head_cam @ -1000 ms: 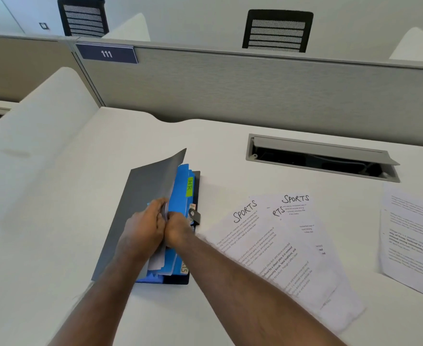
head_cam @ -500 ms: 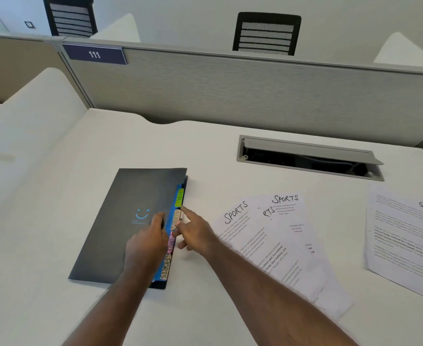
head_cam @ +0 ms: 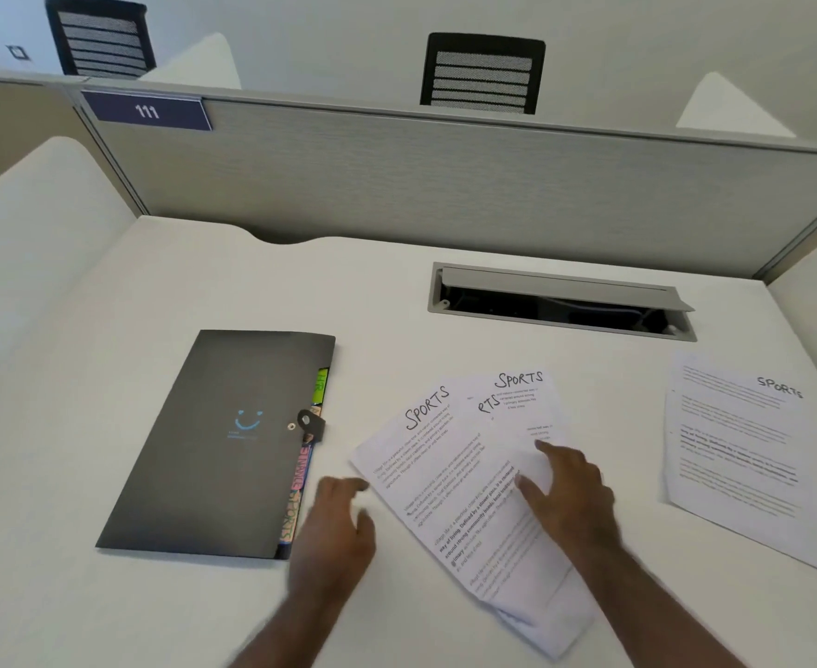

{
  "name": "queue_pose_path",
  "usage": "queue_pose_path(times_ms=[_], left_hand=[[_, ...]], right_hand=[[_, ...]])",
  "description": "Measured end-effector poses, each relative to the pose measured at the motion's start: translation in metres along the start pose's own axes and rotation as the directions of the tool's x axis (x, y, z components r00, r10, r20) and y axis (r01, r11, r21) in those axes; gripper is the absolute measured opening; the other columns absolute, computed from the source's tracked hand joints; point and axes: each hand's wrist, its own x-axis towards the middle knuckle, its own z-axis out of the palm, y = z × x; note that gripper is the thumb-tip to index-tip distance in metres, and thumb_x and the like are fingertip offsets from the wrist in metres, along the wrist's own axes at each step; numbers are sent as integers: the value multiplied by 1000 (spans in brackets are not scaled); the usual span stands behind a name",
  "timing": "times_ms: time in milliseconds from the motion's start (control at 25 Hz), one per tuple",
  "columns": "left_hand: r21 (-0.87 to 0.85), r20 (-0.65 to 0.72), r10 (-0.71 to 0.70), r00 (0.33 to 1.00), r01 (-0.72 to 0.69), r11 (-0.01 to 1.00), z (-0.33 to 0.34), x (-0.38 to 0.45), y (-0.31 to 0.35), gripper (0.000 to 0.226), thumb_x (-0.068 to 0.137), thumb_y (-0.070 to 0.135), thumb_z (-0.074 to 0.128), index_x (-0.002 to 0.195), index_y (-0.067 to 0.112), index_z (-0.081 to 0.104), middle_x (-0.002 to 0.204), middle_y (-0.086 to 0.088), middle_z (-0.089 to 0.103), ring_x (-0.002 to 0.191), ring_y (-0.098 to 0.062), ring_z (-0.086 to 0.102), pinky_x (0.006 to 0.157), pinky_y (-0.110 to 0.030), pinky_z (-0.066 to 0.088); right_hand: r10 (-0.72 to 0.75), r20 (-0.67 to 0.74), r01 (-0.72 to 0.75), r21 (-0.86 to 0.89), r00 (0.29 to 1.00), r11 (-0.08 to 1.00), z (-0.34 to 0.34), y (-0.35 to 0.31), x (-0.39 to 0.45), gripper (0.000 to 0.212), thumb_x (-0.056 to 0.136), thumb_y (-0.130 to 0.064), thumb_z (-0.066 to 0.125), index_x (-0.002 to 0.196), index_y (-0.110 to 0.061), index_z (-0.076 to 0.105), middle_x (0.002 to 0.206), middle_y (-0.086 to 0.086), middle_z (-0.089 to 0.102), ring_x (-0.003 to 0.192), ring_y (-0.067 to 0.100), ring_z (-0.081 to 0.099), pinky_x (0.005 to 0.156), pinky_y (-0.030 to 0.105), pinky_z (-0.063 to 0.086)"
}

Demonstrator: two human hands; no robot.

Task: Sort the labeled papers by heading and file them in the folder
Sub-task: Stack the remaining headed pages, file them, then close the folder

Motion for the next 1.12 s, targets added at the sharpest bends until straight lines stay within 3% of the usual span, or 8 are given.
queue_pose_path(times_ms=[120, 360, 560, 640, 720, 880, 960, 1120], left_hand=[[168, 196, -19, 980, -15, 986, 31, -21, 16, 50, 94, 40, 49, 142, 32, 41, 132, 8, 41, 118, -16, 56, 92, -39, 52], [283, 270, -130, 954, 51, 958, 49, -29, 42, 65, 97, 45, 46, 154, 22, 24, 142, 1, 34, 129, -23, 47, 99, -41, 46], [174, 273, -180, 945, 136, 975, 56, -27, 47, 67, 95, 42, 51, 154, 22, 27, 141, -1, 38, 128, -25, 50, 103, -43, 46], [96, 248, -208, 946, 190, 977, 57, -27, 50, 68, 93, 41, 55, 153, 22, 28, 139, -2, 41, 127, -25, 52, 104, -43, 46], [-35, 191, -234, 953, 245, 969, 56, -25, 55, 70, 92, 41, 60, 152, 20, 30, 135, -4, 45, 125, -24, 53, 104, -43, 46], [-315, 159, -292, 943, 329, 890, 55, -23, 69, 73, 89, 53, 62, 149, 19, 38, 123, -2, 57, 105, -24, 65, 83, -41, 58], [-493, 281, -260, 924, 371, 787, 57, -25, 78, 53, 94, 45, 60, 139, 18, 50, 113, -3, 68, 94, -23, 72, 69, -34, 61], [-680, 441, -186, 878, 463, 569, 59, -29, 93, 22, 100, 11, 55, 119, 14, 66, 112, -7, 76, 97, -26, 75, 73, -36, 62]], right_hand=[[-9, 127, 37, -220, 992, 975, -1, 23, -19, 77, 82, -61, 56, 147, -28, 29, 148, -5, 37, 130, 20, 40, 98, 40, 39], [98, 148, -72, -173, 984, 982, -2, 23, -16, 80, 82, -56, 62, 147, -29, 25, 139, -1, 42, 124, 22, 41, 97, 40, 40], [107, 101, -90, -158, 989, 983, -10, 29, -12, 38, 88, -43, 58, 125, -35, 54, 119, -7, 60, 114, 20, 49, 89, 36, 38], [104, 118, -103, -11, 988, 995, -16, 38, -12, 19, 90, -38, 57, 107, -32, 64, 109, -7, 66, 103, 21, 57, 86, 36, 43], [108, 209, -170, 304, 972, 938, -24, 48, -11, 7, 89, -30, 62, 83, -30, 65, 90, -7, 70, 88, 21, 64, 81, 36, 50], [146, 289, -316, 729, 946, 607, -45, 70, -20, 8, 88, -13, 67, 87, -15, 74, 87, 4, 77, 84, 23, 71, 77, 35, 55], [128, 331, -350, 797, 935, 492, -49, 77, -31, 9, 89, -14, 66, 93, -13, 74, 90, 4, 77, 85, 22, 71, 75, 36, 57], [80, 349, -341, 798, 934, 497, -50, 90, -45, 11, 90, -20, 65, 94, -15, 74, 92, 3, 77, 86, 22, 73, 77, 34, 58]])
